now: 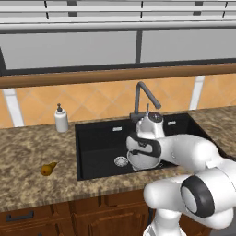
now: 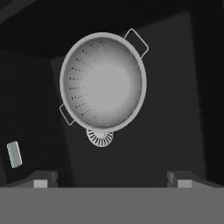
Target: Put the colander in the sink, put the pear in the colander, and turn on the sink faucet and pour water over the colander.
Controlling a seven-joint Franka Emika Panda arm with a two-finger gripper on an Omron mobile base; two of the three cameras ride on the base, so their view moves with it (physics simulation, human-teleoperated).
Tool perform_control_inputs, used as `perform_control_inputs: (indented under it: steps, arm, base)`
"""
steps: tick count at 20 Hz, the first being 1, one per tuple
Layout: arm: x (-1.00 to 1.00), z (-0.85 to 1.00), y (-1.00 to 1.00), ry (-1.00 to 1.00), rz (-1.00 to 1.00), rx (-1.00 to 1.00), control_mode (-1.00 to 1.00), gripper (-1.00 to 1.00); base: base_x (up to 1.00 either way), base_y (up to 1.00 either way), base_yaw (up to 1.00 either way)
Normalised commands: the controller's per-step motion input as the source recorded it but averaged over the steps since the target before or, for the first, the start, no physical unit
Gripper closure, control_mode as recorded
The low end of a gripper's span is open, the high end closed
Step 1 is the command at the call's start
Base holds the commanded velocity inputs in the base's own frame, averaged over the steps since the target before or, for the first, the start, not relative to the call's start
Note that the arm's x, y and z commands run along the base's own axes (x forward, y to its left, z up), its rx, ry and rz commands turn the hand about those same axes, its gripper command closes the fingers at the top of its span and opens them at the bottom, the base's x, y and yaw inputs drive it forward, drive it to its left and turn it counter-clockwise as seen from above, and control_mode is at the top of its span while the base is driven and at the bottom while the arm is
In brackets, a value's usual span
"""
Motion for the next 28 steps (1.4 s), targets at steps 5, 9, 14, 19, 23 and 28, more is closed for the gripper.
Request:
perform_control_inputs:
  steps: [5, 9, 14, 19, 23, 28]
  arm:
    - [-0.10, 1.00, 0.62, 0.03, 0.20, 0.00, -1.00, -1.00]
    - [-0.20, 0.97, 0.67, 0.06, 0.21, -0.05, -1.00, -1.00]
    - [-0.38, 0.42, 0.68, 0.05, 0.31, -0.12, -1.00, -1.00]
    - [-0.51, -0.08, 0.87, 0.00, 0.44, -0.15, -1.00, -1.00]
    - [-0.32, -0.27, 0.88, 0.00, 0.42, -0.05, -1.00, -1.00]
    - [-0.01, -0.22, 0.81, 0.03, 0.33, 0.00, -1.00, -1.00]
  base:
    - [0.00, 0.00, 0.00]
    - [0.00, 0.00, 0.00]
    - [0.00, 0.00, 0.00]
    - [0.00, 0.00, 0.00]
    - [0.00, 0.00, 0.00]
    - [0.00, 0.00, 0.00]
